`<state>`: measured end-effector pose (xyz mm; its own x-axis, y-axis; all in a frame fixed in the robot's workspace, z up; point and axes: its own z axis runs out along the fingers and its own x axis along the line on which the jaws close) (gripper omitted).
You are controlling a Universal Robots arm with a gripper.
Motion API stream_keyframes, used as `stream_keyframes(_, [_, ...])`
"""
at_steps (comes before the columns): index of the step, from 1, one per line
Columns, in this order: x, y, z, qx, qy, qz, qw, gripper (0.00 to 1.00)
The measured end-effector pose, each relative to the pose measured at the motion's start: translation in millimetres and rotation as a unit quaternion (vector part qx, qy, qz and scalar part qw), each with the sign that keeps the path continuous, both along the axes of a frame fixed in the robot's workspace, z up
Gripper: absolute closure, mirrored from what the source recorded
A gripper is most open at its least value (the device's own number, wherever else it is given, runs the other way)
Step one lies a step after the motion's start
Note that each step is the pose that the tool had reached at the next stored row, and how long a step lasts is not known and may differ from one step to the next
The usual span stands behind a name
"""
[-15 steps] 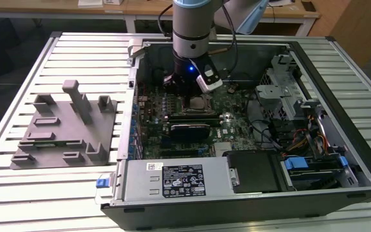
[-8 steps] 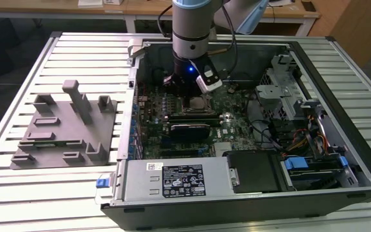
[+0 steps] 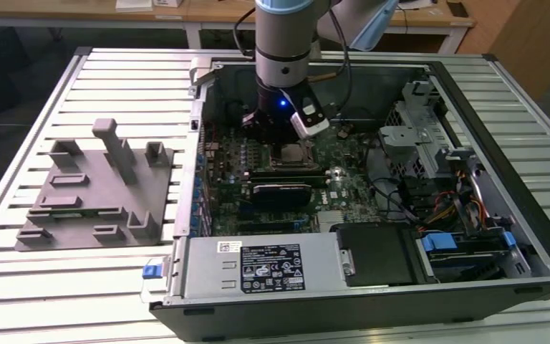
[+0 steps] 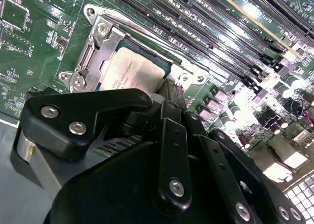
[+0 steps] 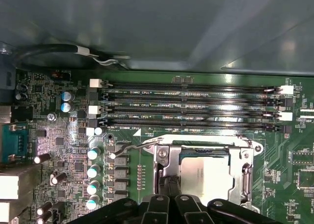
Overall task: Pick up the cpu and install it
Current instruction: 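Close the cpu cover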
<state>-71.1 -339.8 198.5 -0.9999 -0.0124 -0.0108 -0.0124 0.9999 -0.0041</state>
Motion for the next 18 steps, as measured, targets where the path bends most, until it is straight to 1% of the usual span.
stream_keyframes(6, [-3.4,0.0,-0.1,0.0000,0.0000,0.000,1.0000,0.89])
stream_keyframes(11, [-3.8,0.0,0.2,0.0001,0.0000,0.000,1.0000,0.89])
stream_keyframes(15, [-3.8,0.0,5.6,0.0001,0.0000,0.000,1.0000,0.89])
stream_keyframes(18, [-3.7,0.0,13.2,0.0001,-0.0001,0.000,1.0000,0.89])
